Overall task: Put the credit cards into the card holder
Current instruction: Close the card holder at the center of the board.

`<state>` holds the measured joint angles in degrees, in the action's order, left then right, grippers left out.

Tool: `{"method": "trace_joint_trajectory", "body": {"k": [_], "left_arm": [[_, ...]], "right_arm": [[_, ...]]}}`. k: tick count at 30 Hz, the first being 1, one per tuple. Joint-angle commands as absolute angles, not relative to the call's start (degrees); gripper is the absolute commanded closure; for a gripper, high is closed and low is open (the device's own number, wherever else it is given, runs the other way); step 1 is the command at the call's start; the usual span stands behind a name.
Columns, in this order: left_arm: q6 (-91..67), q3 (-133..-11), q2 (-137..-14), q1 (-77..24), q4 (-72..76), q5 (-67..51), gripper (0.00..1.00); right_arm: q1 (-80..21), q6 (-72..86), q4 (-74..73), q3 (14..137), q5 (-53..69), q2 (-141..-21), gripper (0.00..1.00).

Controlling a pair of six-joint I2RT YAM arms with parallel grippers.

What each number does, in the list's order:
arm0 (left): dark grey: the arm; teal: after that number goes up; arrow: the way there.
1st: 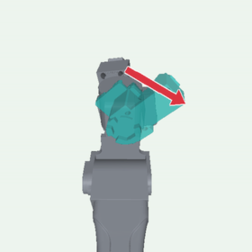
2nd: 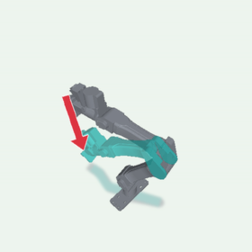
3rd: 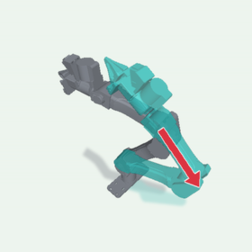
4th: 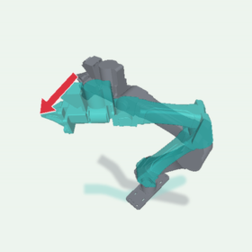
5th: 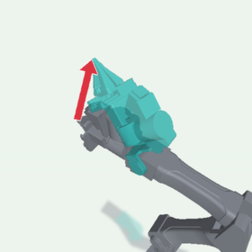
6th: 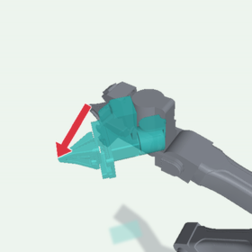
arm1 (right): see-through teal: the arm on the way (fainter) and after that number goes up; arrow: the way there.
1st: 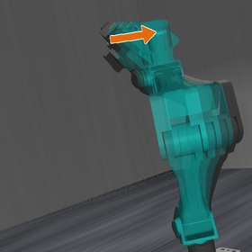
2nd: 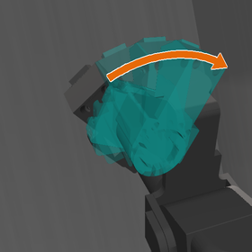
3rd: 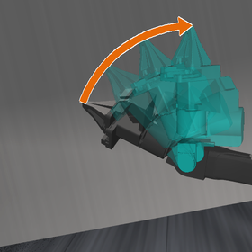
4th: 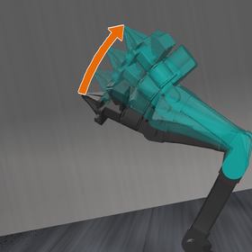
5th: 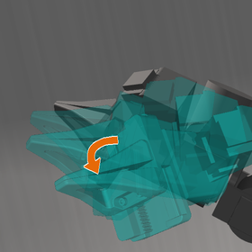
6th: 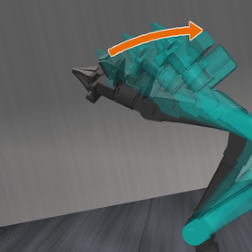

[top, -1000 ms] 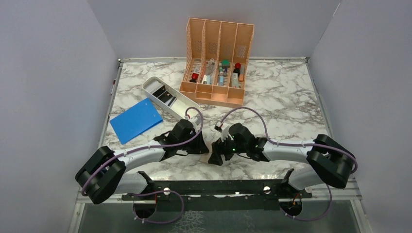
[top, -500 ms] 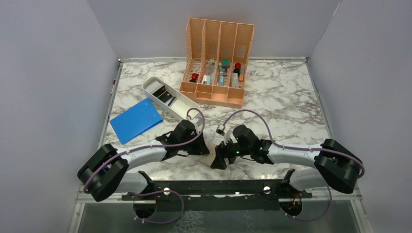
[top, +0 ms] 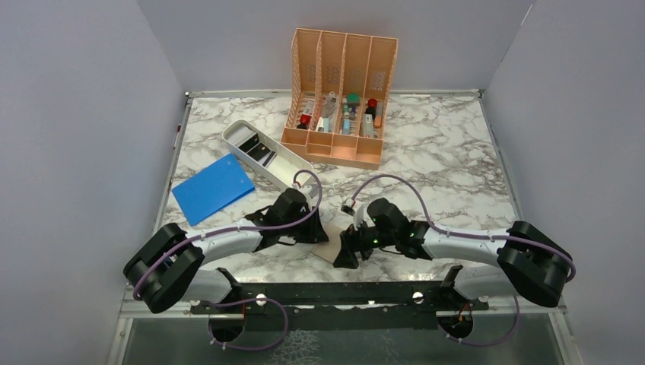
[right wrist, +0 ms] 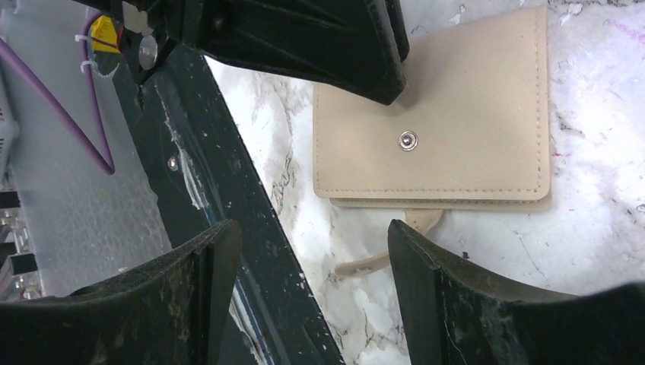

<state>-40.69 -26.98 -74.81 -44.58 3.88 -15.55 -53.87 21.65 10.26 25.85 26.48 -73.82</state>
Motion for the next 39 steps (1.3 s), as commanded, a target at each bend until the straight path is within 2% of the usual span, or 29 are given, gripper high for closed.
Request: {"method": "trace_joint_trajectory", "body": {"k": [1, 4, 7, 13, 16, 20, 23, 26, 34, 39], "left_arm": [[-40.30, -27.58, -75.26, -45.12, 3.60, -13.85, 0.72], [-40.25, -27.60, -74.55, -45.79, 2.79, -13.25, 0.72], [-40.25, -27.66, -73.89, -46.63, 2.24, -12.70, 0.71], [-39.58, -28.13, -71.87, -47.81, -0.62, -8.81, 0.63], [-39.08, -27.97, -71.01, -47.96, -1.92, -7.56, 0.58], [-38.37, -28.03, -70.47, -48.02, -3.31, -6.57, 0.57], [-37.94, -28.00, -69.98, -48.06, -3.81, -5.89, 0.61], [-37.46, -28.32, -70.37, -48.07, -3.75, -5.69, 0.68], [-37.88, -29.62, -72.12, -48.90, -2.80, -8.48, 0.86], [-38.81, -29.57, -71.55, -49.24, -1.25, -8.98, 0.87]], "right_arm": [[-53.59, 24.63, 7.85, 26.40, 26.44, -74.10, 0.26], [-53.61, 31.14, 1.41, 29.29, 20.98, -71.76, 0.31], [-53.65, 40.76, -11.08, 34.83, 11.66, -69.72, 0.35], [-53.66, 50.18, -23.23, 35.98, 2.37, -67.27, 0.46], [-53.70, 51.32, -23.56, 34.48, 2.05, -66.58, 0.52], [-53.70, 51.89, -15.57, 31.39, 7.44, -66.10, 0.66], [-53.70, 52.41, -11.21, 29.76, 8.49, -65.94, 0.76], [-53.70, 52.16, -10.16, 28.92, 6.68, -65.87, 0.82], [-53.70, 51.19, -2.44, 26.39, 9.65, -68.61, 0.82], [-53.67, 49.59, -2.07, 27.75, 8.73, -68.76, 0.83]]}}
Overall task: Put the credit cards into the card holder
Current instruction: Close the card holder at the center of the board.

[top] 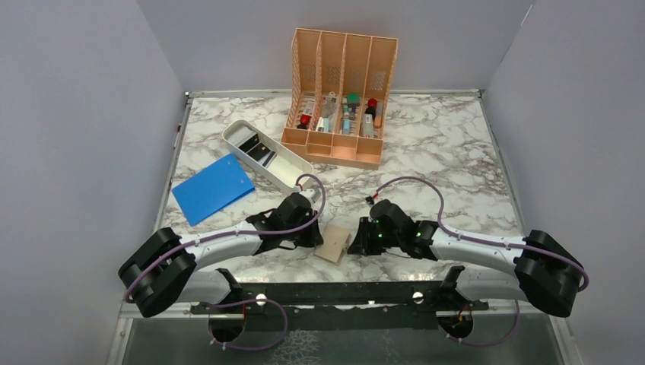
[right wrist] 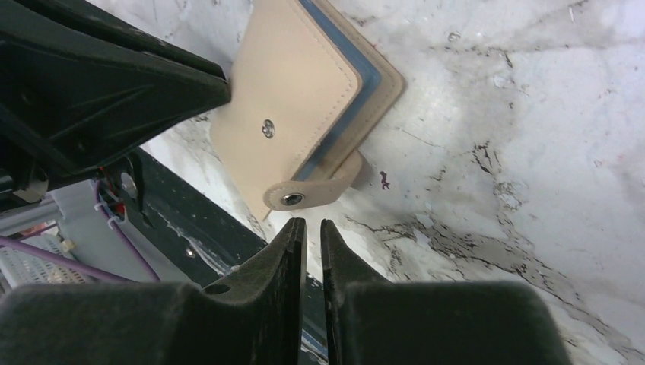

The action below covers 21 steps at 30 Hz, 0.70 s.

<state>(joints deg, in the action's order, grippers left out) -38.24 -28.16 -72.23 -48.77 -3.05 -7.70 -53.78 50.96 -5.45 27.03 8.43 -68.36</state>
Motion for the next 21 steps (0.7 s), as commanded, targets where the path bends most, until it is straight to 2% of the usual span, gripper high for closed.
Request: {"method": "trace_joint_trajectory", "body": {"k": [1, 21], "left_arm": [[-38.99, -29.50, -71.69, -49.32, -0.75, -9.04, 0.87], [-40.83, -26.96, -77.00, -49.63, 7.31, -11.34, 0.86]], "right_arm": [[-53.70, 49.18, -2.27, 28.16, 8.38, -68.86, 0.83], [-53.70, 47.92, -2.97, 30.77, 5.92, -72.22, 0.85]]}}
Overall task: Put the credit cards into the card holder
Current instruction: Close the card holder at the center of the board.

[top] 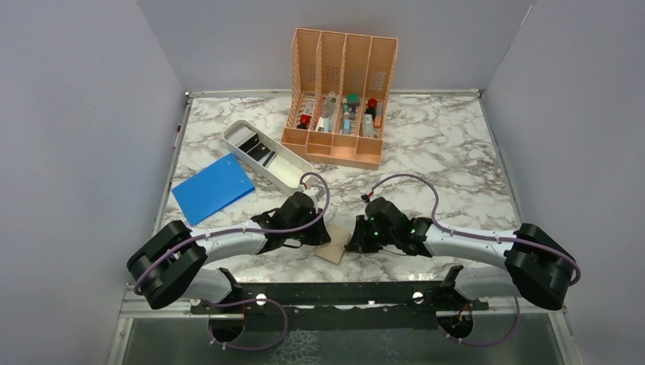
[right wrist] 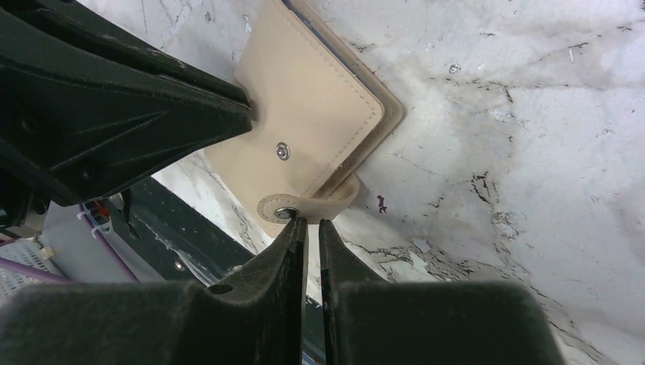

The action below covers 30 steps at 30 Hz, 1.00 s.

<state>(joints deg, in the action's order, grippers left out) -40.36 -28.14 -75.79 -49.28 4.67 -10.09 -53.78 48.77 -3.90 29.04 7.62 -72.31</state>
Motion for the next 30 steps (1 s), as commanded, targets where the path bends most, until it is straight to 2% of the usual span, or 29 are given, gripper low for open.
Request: {"method": "trace_joint_trajectory", "body": {"k": [1, 30], "left_arm": [[-40.86, -26.79, -77.11, -49.63, 7.52, -11.27, 0.86], [-41.04, -25.76, -76.86, -49.63, 8.20, -11.24, 0.85]], "right_arm": [[-53.69, 47.90, -2.89, 30.88, 6.09, -72.51, 0.85], [-53.70, 47.60, 0.83, 34.07, 7.40, -80.42, 0.87]]}}
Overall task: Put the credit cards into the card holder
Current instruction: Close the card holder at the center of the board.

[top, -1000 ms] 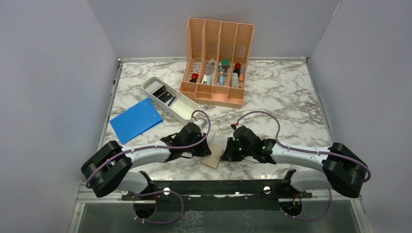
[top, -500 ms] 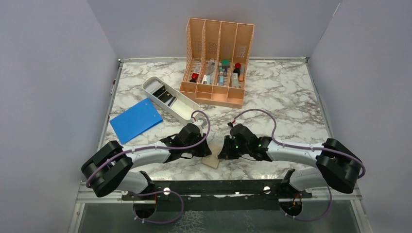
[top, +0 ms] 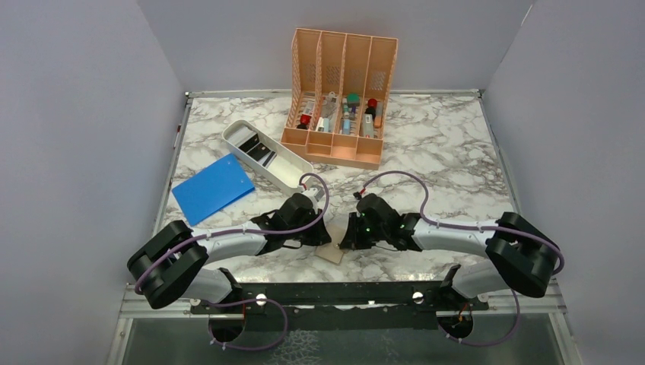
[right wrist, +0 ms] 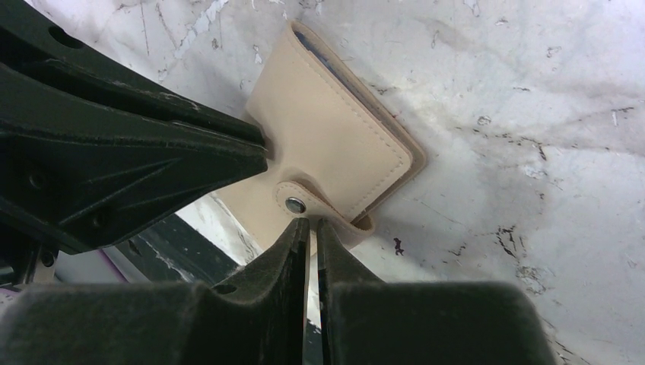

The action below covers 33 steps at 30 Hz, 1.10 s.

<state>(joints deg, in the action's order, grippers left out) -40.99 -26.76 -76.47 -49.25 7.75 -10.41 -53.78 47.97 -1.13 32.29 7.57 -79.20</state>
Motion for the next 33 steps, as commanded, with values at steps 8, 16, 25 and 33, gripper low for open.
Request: {"method": "trace_joint_trajectory", "body": {"k": [8, 16, 25, 33], "left_arm": [[-41.29, -25.36, -76.66, -49.61, 8.49, -11.17, 0.85], [-41.40, -25.32, -76.54, -49.64, 8.74, -11.16, 0.85], [-41.31, -25.20, -76.54, -49.63, 8.63, -11.10, 0.85], [-41.60, -25.01, -75.82, -49.64, 8.67, -10.92, 0.85]], "right_arm": [[-53.79, 47.61, -0.11, 35.32, 6.15, -81.53, 0.87], [-54.31, 48.38, -2.83, 37.16, 4.19, -82.05, 0.88], [-55.19, 49.10, -5.45, 37.93, 2.45, -84.28, 0.88], [-55.80, 49.36, -7.61, 39.57, -0.28, -86.40, 0.88]]}}
